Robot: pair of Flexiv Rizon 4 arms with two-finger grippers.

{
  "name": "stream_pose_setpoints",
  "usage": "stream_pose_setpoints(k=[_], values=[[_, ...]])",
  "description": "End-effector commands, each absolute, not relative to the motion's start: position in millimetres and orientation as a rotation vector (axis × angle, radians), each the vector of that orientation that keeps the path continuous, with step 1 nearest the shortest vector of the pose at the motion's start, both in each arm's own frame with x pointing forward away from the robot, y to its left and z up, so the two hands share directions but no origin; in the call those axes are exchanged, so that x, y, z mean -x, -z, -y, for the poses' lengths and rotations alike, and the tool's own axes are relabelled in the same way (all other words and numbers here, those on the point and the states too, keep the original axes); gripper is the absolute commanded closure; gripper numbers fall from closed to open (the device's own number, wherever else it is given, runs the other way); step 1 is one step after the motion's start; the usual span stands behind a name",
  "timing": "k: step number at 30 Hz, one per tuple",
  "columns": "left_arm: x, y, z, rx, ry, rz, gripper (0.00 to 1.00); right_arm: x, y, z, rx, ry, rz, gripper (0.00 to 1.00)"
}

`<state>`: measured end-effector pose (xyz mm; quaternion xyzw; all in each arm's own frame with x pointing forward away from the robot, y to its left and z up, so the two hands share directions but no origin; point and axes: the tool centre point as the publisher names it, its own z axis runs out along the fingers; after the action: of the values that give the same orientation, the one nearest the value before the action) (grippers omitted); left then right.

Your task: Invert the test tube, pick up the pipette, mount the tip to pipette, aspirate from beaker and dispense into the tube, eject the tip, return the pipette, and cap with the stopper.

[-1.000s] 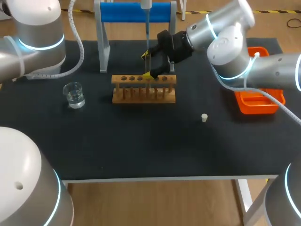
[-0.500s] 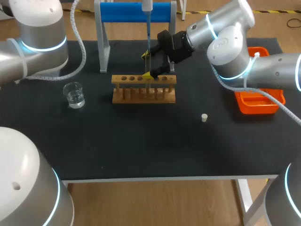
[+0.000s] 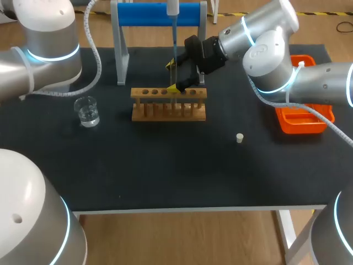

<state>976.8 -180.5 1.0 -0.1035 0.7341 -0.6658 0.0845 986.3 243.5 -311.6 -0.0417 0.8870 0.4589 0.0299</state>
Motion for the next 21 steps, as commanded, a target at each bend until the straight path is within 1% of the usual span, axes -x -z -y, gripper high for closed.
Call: stream_pose_setpoints(k=[1,21], values=[[-978.8,0.9,179.7,0.304,1.990,-2.192,1.00,-986.8,310.6,-242.9,0.130,-1.412,-2.740,0.00],[-980.5,11.5,176.4,0.325,2.000,-2.194,1.00,-986.8,310.6,-242.9,0.130,-1.412,-2.740,0.00]])
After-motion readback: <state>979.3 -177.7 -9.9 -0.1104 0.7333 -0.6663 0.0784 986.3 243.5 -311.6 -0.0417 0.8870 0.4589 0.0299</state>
